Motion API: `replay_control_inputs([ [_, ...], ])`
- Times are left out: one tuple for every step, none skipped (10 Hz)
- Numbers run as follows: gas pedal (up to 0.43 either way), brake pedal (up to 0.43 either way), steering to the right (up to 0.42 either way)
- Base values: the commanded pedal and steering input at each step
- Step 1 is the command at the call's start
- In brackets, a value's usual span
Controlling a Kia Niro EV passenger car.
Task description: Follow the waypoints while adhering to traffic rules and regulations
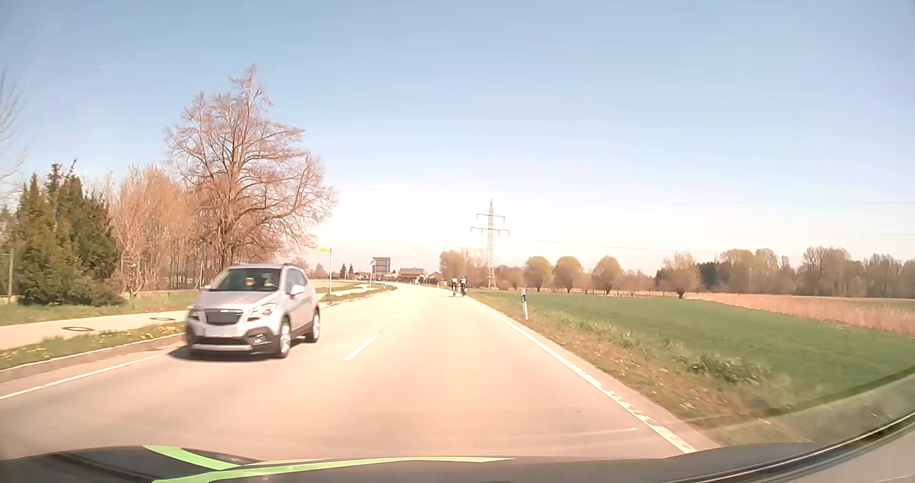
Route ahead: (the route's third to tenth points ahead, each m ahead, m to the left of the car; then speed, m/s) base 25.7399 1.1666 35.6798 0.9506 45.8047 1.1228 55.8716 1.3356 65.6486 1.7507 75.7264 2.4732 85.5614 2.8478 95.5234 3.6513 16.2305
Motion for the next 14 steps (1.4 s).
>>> replay_control_inputs([
  [0.22,0.0,-0.006],
  [0.22,0.0,-0.006],
  [0.228,0.0,-0.006],
  [0.24,0.0,-0.006],
  [0.24,0.0,-0.006],
  [0.248,0.0,-0.006],
  [0.26,0.0,-0.007],
  [0.26,0.0,-0.009],
  [0.268,0.0,-0.011],
  [0.268,0.0,-0.012],
  [0.268,0.0,-0.012],
  [0.268,0.0,-0.012],
  [0.28,0.0,-0.015],
  [0.28,0.0,-0.017],
])
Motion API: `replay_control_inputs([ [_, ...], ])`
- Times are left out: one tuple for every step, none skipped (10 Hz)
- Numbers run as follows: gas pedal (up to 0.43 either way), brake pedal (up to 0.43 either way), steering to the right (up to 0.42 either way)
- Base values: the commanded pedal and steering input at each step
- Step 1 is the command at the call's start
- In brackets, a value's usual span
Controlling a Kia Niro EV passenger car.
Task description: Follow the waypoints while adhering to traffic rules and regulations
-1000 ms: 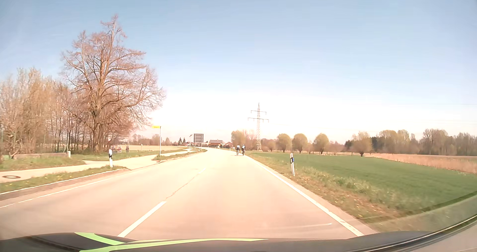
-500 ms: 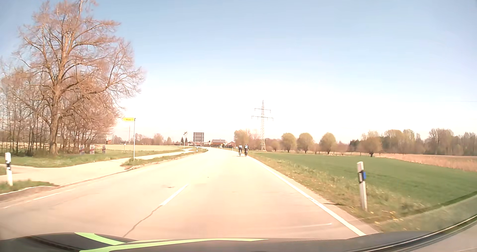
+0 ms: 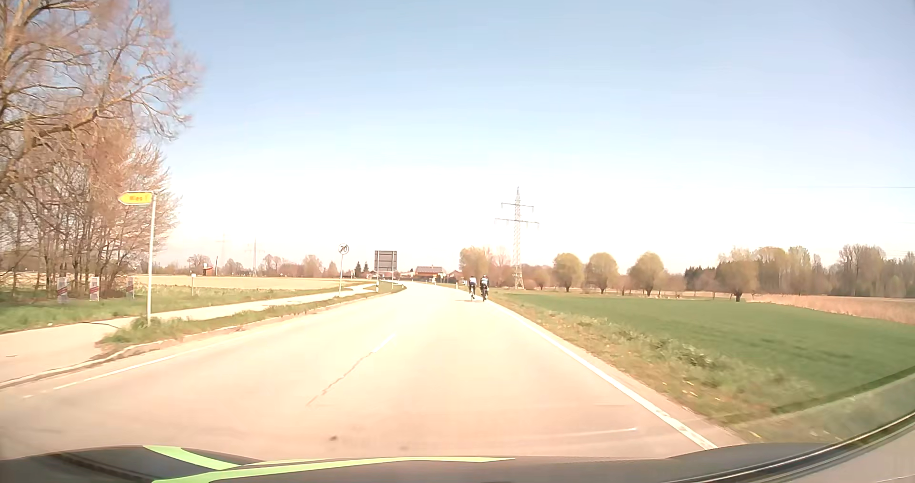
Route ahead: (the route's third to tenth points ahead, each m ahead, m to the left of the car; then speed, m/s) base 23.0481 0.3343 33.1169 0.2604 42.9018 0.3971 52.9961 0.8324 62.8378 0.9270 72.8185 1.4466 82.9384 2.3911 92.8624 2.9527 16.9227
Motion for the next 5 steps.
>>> replay_control_inputs([
  [0.28,0.0,-0.017],
  [0.28,0.0,-0.017],
  [0.287,0.0,-0.017],
  [0.299,0.0,-0.016],
  [0.299,0.0,-0.016],
])
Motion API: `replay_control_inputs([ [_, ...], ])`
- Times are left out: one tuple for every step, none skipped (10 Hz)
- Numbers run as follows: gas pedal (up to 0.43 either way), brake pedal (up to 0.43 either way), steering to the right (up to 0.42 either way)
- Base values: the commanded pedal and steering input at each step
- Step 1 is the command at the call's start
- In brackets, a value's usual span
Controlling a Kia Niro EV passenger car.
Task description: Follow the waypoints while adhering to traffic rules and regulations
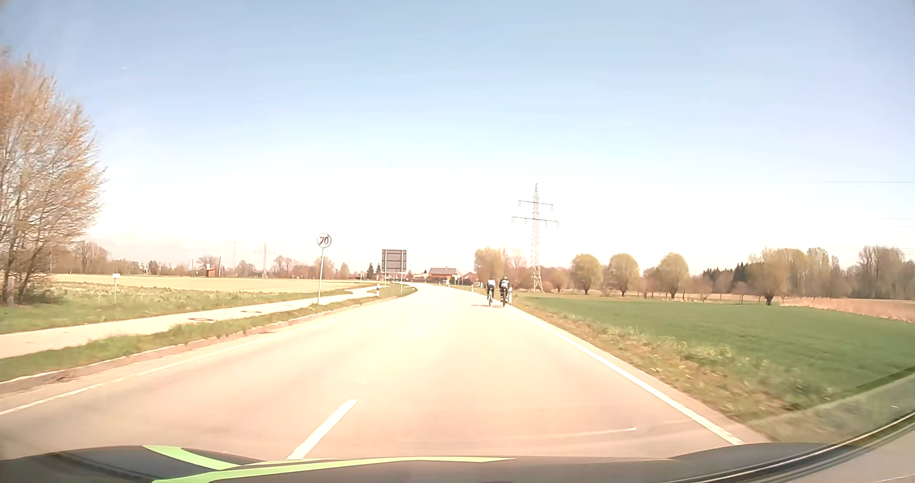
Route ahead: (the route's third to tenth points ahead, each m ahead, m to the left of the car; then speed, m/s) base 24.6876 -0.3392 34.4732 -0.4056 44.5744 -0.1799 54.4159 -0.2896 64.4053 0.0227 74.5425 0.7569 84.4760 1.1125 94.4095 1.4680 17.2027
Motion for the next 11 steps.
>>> replay_control_inputs([
  [0.311,0.0,-0.015],
  [0.311,0.0,-0.014],
  [0.311,0.0,-0.013],
  [0.319,0.0,-0.012],
  [0.319,0.0,-0.01],
  [0.319,0.0,-0.008],
  [0.319,0.0,-0.006],
  [0.331,0.0,-0.006],
  [0.331,0.0,-0.005],
  [0.331,0.0,-0.004],
  [0.339,0.0,-0.003],
])
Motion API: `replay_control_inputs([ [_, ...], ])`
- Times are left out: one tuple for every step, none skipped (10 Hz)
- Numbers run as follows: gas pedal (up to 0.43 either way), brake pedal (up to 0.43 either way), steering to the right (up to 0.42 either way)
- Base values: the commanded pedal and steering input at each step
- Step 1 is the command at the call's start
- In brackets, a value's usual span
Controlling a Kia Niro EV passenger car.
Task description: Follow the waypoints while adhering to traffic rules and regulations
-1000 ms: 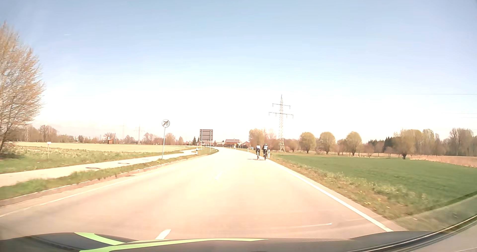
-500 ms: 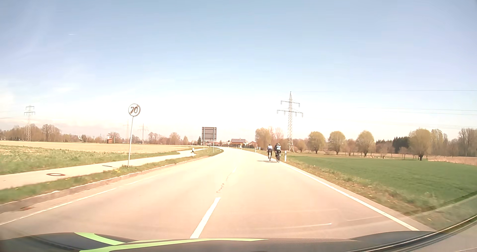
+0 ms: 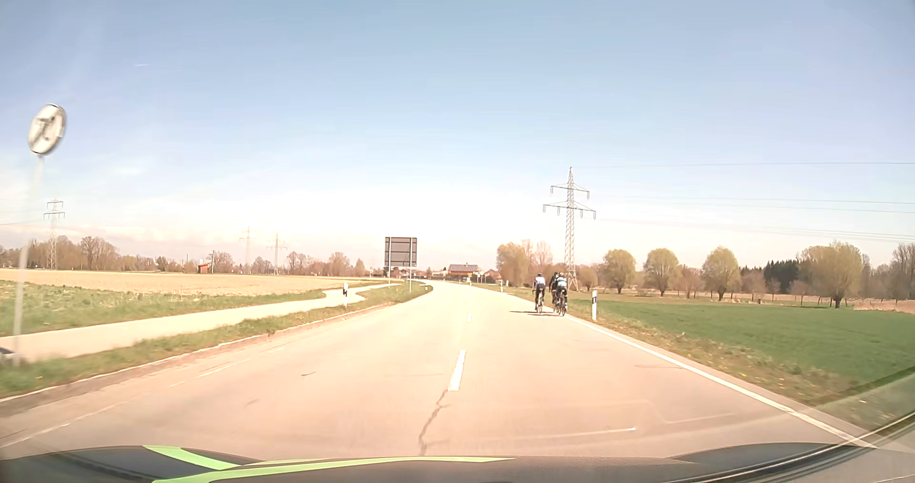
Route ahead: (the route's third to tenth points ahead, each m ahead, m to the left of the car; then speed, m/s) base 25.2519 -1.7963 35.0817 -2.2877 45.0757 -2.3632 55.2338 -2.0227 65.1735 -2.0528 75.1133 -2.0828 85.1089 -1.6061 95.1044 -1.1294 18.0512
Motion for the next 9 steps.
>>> replay_control_inputs([
  [0.339,0.0,-0.002],
  [0.339,0.0,0.0],
  [0.339,0.0,0.002],
  [0.35,0.0,0.004],
  [0.35,0.0,0.004],
  [0.35,0.0,0.004],
  [0.35,0.0,0.004],
  [0.35,0.0,0.004],
  [0.35,0.0,0.004],
])
